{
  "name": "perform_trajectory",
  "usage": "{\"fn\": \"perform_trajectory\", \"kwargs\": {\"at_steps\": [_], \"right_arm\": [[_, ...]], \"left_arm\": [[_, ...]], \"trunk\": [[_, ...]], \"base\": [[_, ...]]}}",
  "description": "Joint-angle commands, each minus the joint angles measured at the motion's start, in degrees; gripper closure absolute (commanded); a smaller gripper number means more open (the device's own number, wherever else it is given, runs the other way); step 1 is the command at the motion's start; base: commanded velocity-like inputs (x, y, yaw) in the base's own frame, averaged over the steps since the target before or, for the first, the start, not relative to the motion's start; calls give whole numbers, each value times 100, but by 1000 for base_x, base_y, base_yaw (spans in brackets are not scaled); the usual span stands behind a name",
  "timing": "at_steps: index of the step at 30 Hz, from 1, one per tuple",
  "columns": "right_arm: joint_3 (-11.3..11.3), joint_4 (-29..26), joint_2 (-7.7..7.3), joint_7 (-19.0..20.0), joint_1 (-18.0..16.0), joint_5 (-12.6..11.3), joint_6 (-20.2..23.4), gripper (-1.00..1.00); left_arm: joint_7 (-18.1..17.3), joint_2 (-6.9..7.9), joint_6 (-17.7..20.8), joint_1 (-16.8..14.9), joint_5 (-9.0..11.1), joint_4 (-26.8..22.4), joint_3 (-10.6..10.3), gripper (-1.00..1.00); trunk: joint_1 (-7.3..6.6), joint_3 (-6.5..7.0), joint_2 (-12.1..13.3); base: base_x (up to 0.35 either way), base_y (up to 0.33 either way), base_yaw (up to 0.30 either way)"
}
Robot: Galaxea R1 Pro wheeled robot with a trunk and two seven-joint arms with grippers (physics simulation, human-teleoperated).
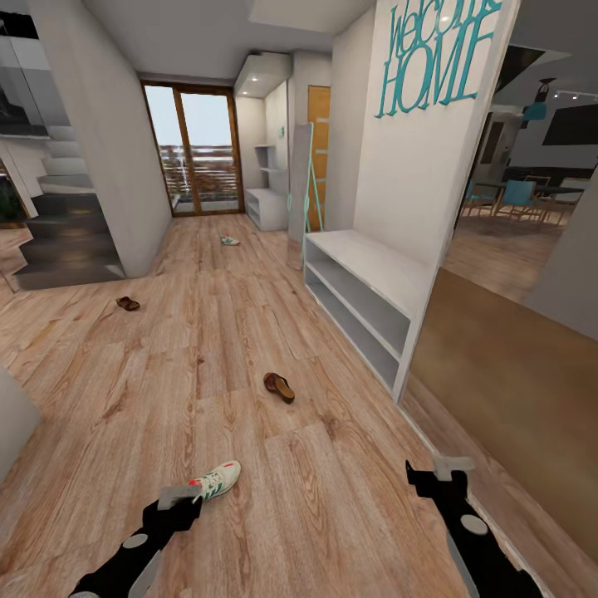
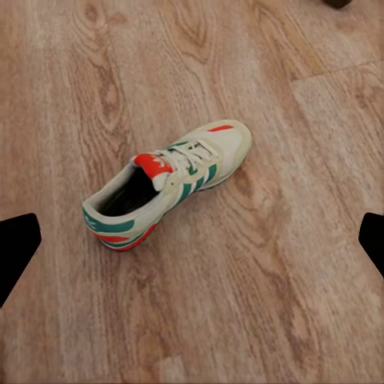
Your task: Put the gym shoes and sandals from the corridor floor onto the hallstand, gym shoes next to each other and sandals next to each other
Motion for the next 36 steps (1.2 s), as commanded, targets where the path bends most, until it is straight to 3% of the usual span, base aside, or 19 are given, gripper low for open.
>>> {"fn": "perform_trajectory", "kwargs": {"at_steps": [1,17,22,36], "right_arm": [[-14,-6,3,8,-42,59,51,-100],[20,47,21,43,-189,75,282,-100],[15,39,74,35,-193,72,283,-100],[29,-184,148,70,-193,66,286,-100]], "left_arm": [[-7,9,-13,-1,38,3,-5,-100],[-39,94,-7,27,33,16,-11,-100],[-92,112,-168,122,-42,-12,-174,-100],[-18,105,-529,103,-38,-30,-35,-100]], "trunk": [[-1,-5,-2],[-1,-5,-2],[-1,-5,-2],[-1,-5,-2]], "base": [[0,0,0],[71,67,0],[0,0,0],[96,81,0]]}}
